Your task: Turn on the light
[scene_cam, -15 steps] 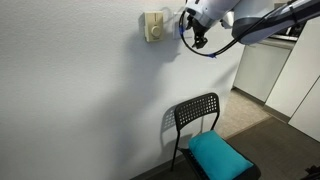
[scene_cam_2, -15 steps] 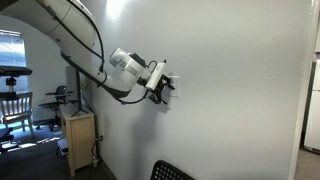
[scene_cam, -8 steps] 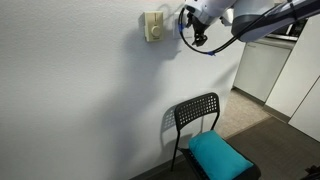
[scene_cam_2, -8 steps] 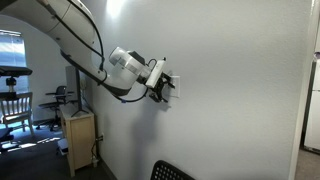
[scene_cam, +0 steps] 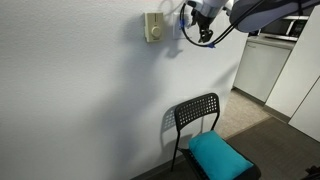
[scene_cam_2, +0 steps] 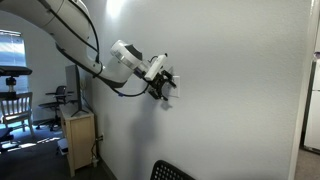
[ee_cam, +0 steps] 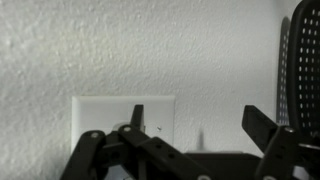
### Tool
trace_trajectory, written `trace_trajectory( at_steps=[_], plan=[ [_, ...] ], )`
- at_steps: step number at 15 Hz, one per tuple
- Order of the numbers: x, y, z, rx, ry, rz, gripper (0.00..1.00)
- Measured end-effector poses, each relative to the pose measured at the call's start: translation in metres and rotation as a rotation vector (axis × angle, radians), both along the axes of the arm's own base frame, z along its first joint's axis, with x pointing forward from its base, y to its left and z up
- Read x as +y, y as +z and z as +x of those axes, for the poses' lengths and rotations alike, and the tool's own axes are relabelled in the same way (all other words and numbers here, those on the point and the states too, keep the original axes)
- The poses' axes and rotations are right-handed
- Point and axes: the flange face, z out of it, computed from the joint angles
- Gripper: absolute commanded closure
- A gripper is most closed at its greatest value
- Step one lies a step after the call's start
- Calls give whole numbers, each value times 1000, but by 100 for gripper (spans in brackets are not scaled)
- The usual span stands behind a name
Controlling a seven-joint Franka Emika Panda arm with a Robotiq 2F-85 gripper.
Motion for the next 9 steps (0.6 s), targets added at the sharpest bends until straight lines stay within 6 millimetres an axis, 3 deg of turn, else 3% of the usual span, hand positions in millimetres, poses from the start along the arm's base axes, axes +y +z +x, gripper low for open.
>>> trace_trajectory(
  at_steps=[5, 9],
  plan=[
    [-17, 35, -13, 28, -58, -22, 0],
    [-21, 44, -18, 59, -64, -5, 0]
  ],
)
